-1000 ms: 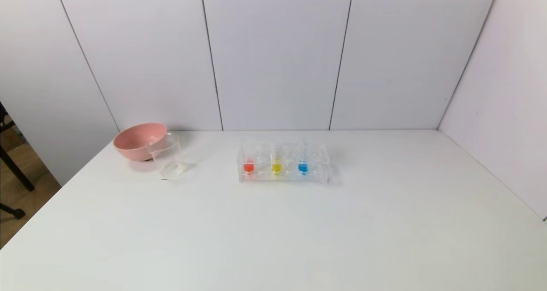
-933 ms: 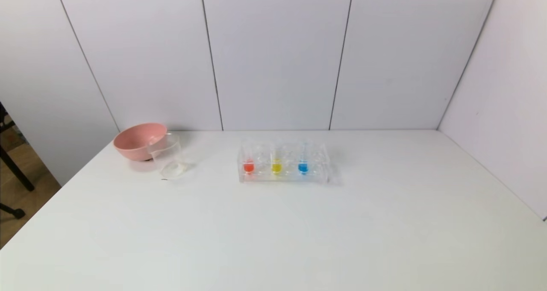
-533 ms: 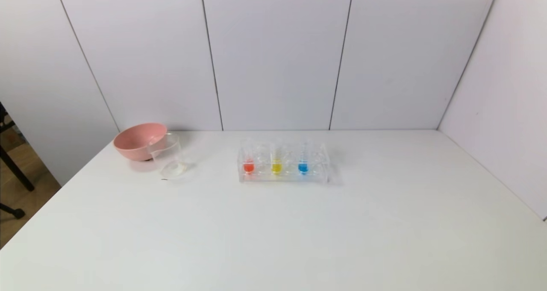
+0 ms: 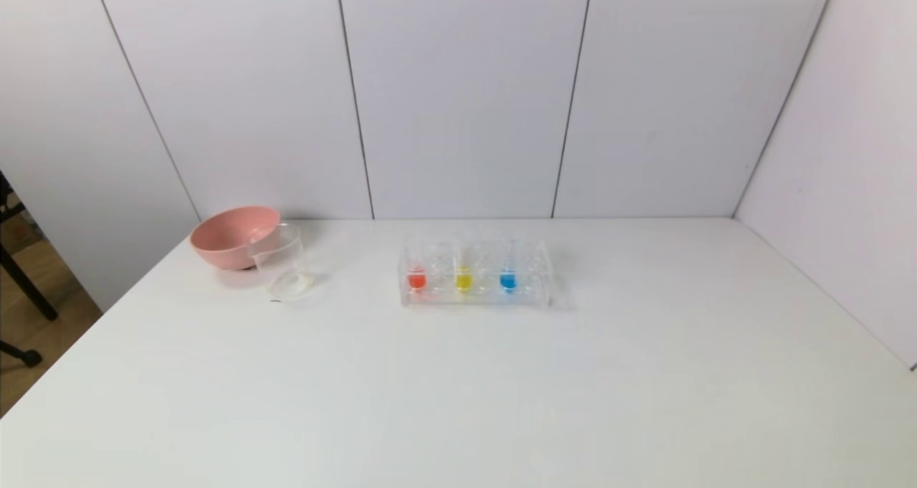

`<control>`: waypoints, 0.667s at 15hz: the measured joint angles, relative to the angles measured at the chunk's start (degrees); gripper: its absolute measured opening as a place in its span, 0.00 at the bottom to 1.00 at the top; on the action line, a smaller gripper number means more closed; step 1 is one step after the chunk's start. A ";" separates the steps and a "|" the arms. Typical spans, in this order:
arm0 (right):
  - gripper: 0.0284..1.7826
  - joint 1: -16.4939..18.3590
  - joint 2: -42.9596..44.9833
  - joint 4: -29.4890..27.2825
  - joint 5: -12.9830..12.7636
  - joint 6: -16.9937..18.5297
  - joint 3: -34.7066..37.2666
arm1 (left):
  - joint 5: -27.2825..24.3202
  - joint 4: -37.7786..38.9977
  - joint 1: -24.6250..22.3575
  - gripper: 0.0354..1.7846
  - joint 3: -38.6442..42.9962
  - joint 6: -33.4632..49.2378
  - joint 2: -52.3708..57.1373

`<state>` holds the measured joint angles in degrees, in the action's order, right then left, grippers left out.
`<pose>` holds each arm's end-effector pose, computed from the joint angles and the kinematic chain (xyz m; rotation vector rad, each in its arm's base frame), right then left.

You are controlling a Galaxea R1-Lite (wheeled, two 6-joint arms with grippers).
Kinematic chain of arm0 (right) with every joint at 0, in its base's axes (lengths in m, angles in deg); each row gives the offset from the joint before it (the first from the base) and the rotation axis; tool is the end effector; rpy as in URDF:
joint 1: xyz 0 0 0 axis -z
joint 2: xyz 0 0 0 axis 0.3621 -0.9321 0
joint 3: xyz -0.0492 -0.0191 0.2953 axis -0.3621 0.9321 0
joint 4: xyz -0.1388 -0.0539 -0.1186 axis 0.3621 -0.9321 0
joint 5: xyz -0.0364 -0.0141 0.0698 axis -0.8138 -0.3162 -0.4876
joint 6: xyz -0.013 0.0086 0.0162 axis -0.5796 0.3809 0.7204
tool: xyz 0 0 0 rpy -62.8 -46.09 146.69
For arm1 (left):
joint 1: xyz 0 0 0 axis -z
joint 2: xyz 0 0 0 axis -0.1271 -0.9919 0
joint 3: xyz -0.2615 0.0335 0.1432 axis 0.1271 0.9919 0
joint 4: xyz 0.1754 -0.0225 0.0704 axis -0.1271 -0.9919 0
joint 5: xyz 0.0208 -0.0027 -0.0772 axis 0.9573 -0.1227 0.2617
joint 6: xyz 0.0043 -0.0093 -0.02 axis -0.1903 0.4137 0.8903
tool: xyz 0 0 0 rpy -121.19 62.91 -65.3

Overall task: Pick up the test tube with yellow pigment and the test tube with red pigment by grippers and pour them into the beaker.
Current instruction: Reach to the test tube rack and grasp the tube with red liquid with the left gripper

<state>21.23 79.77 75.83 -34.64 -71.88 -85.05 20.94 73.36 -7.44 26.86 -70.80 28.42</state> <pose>-0.0228 0.0000 0.0757 -0.0001 0.0029 -0.0043 -0.0227 -0.0008 0.0759 0.0793 -0.0026 -0.0285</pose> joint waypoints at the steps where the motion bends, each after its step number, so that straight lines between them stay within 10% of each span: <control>1: 0.05 0.00 0.00 -0.02 0.00 0.00 0.00 | -0.01 0.09 -0.02 0.99 0.00 0.79 0.00; 10: 0.05 0.00 0.00 -0.02 0.00 0.00 0.00 | -5.22 -4.78 0.13 0.99 -11.43 2.86 -1.52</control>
<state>21.23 79.77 75.80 -34.64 -71.88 -85.05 15.72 68.58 -7.30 15.43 -67.93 26.89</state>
